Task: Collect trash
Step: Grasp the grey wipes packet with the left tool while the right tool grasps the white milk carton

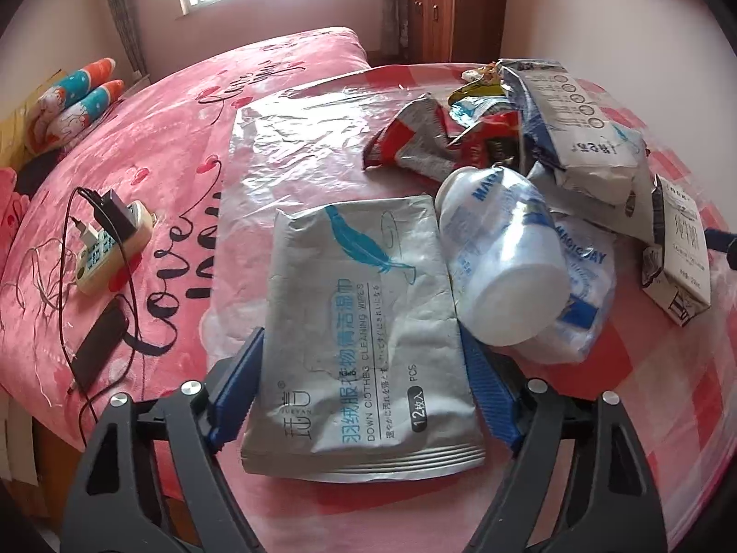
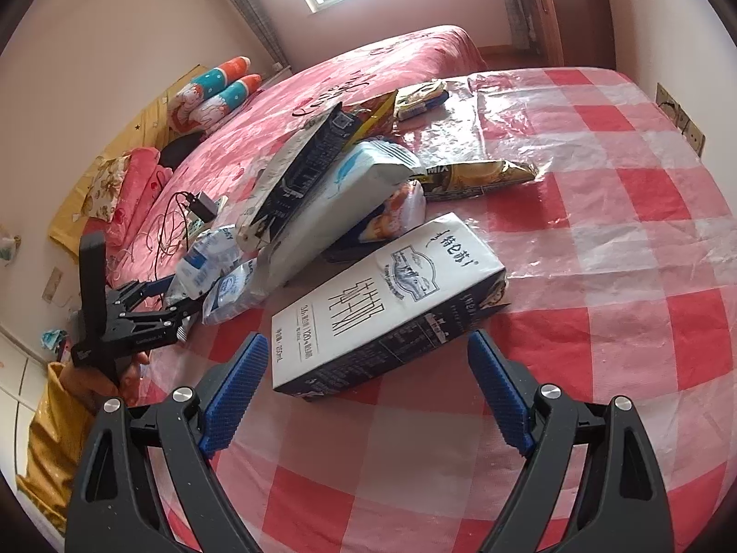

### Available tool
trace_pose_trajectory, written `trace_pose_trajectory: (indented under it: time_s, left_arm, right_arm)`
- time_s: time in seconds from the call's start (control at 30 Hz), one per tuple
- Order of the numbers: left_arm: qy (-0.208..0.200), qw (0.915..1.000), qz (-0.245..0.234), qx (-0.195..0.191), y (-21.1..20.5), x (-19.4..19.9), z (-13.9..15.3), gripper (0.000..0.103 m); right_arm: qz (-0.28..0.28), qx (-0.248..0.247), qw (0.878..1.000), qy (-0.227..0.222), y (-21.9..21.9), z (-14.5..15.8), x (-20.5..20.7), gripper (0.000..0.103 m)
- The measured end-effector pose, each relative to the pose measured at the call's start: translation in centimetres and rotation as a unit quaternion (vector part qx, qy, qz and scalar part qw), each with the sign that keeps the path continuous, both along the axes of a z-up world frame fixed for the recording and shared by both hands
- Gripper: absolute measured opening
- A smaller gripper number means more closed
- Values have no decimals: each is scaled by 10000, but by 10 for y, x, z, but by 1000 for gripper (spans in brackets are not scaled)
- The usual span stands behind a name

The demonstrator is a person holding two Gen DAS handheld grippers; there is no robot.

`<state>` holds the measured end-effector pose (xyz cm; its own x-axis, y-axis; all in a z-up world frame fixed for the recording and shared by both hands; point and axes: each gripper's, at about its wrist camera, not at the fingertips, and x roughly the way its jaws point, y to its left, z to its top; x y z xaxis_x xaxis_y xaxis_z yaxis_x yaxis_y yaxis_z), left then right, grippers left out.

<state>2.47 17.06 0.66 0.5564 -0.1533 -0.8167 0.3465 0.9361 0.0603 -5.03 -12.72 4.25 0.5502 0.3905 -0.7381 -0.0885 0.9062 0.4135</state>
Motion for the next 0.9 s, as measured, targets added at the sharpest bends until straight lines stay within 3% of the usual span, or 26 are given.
trace_pose_trajectory:
  time_s: [0.2, 0.47, 0.63, 0.9]
  left_arm:
    - [-54, 9998, 203, -30, -26, -16, 2, 76]
    - [3, 9986, -15, -533, -57, -52, 7, 74]
    - [116, 9955, -202, -916, -71, -68, 8, 74]
    - [203, 9913, -243, -1279, -76, -88, 9, 74]
  right_arm:
    - [-58, 251, 9995, 182, 1, -6, 3, 88]
    - [-294, 213, 9986, 383, 4, -10, 21, 88]
    - [-546, -287, 9964, 589, 3, -15, 39, 91]
    - [38, -1708, 9847, 356, 15, -22, 27, 91]
